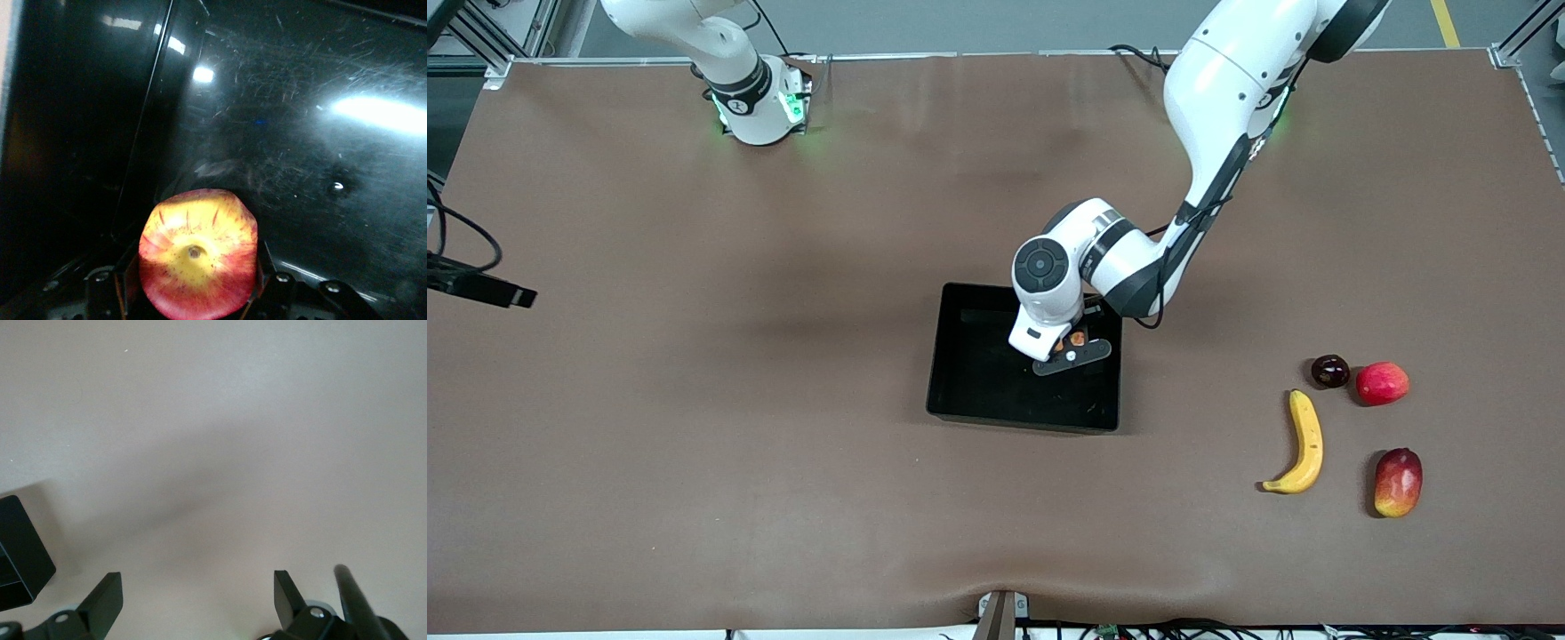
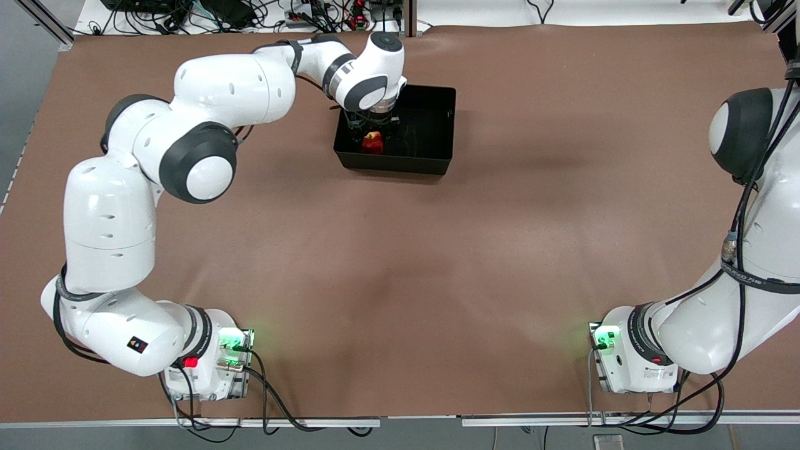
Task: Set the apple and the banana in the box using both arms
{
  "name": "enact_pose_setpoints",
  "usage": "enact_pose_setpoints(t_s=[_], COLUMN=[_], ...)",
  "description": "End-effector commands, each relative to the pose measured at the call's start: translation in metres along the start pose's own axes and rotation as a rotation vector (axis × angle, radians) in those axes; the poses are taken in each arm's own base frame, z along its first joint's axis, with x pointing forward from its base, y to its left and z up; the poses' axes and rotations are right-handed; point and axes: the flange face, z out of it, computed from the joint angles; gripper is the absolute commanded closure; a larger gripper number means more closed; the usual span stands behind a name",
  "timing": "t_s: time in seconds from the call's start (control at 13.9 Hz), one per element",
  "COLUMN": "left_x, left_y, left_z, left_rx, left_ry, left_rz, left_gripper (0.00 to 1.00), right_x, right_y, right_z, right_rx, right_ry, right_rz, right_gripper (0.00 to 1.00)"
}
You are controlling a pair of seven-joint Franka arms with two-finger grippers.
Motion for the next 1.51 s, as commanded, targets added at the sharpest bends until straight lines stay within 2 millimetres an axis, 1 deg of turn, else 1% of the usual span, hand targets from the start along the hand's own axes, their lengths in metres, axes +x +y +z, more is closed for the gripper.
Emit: enact_pose_setpoints(t_s=[0.0,0.07,0.14,0.22,0.29,0.36,0.43,0.5,0.57,0.65,0.72,0.79,0.86,0.93,1.0,1.08,1.15,1.22,1.29,1.36,1.43], left_x=[0.007,0.012,0.017,0.022,0.031,0.045,0.070,0.083,0.097,0.112,0.129,0.144,0.157,0.170,0.184,0.198,0.213,0.227,0.238,0.245,0.251], left_y=[-0.002,-0.005,-0.009,-0.014,-0.026,-0.044,-0.078,-0.096,-0.115,-0.132,-0.153,-0.172,-0.189,-0.208,-0.226,-0.247,-0.269,-0.291,-0.311,-0.324,-0.335], left_z=[-0.010,-0.019,-0.033,-0.053,-0.078,-0.103,-0.136,-0.142,-0.145,-0.142,-0.139,-0.134,-0.124,-0.114,-0.093,-0.073,-0.051,-0.036,-0.017,-0.003,0.010], left_rx=[-0.002,-0.011,-0.017,-0.032,-0.041,-0.058,-0.084,-0.082,-0.076,-0.071,-0.067,-0.062,-0.052,-0.042,-0.021,-0.007,-0.004,-0.012,-0.019,-0.027,-0.034], left_ry=[0.042,0.049,0.062,0.081,0.102,0.116,0.128,0.119,0.116,0.113,0.109,0.104,0.092,0.081,0.059,0.040,0.021,0.020,0.014,0.009,0.010], left_rz=[0.005,0.002,0.001,0.005,0.003,-0.017,-0.031,-0.032,-0.019,0.000,0.021,0.057,0.094,0.122,0.154,0.192,0.250,0.306,0.351,0.372,0.367], left_gripper=[0.00,0.00,0.00,0.00,0.00,0.00,0.00,0.00,0.00,0.00,0.00,0.00,0.00,0.00,0.00,0.00,0.00,0.00,0.00,0.00,0.00], right_x=[-0.006,-0.007,-0.007,-0.008,-0.011,-0.013,-0.020,-0.021,-0.018,-0.012,-0.017,-0.020,-0.025,-0.035,-0.040,-0.048,-0.057,-0.069,-0.079,-0.082,-0.083], right_y=[0.000,0.000,0.000,-0.001,-0.002,-0.009,-0.013,-0.011,-0.004,0.001,0.012,0.017,0.010,-0.001,-0.001,0.005,0.014,0.016,0.018,0.021,0.023], right_z=[-0.001,-0.002,-0.003,-0.004,-0.008,-0.008,-0.014,-0.016,-0.014,-0.010,-0.020,-0.025,-0.028,-0.034,-0.033,-0.031,-0.020,-0.013,-0.012,-0.011,-0.015], right_rx=[-0.013,-0.017,-0.020,-0.018,-0.011,-0.011,0.002,0.004,0.014,0.037,0.084,0.077,0.041,-0.003,-0.016,0.002,0.014,0.018,0.017,0.012,0.012], right_ry=[-0.004,-0.002,0.000,0.002,0.009,0.014,0.020,0.019,0.010,-0.005,0.003,0.007,0.017,0.034,0.043,0.072,0.084,0.091,0.080,0.060,0.068], right_rz=[-0.006,-0.006,-0.007,-0.009,-0.015,-0.028,-0.044,-0.044,-0.037,-0.046,-0.067,-0.085,-0.108,-0.141,-0.152,-0.155,-0.149,-0.162,-0.182,-0.218,-0.248], right_gripper=[0.00,0.00,0.00,0.00,0.00,0.00,0.00,0.00,0.00,0.00,0.00,0.00,0.00,0.00,0.00,0.00,0.00,0.00,0.00,0.00,0.00])
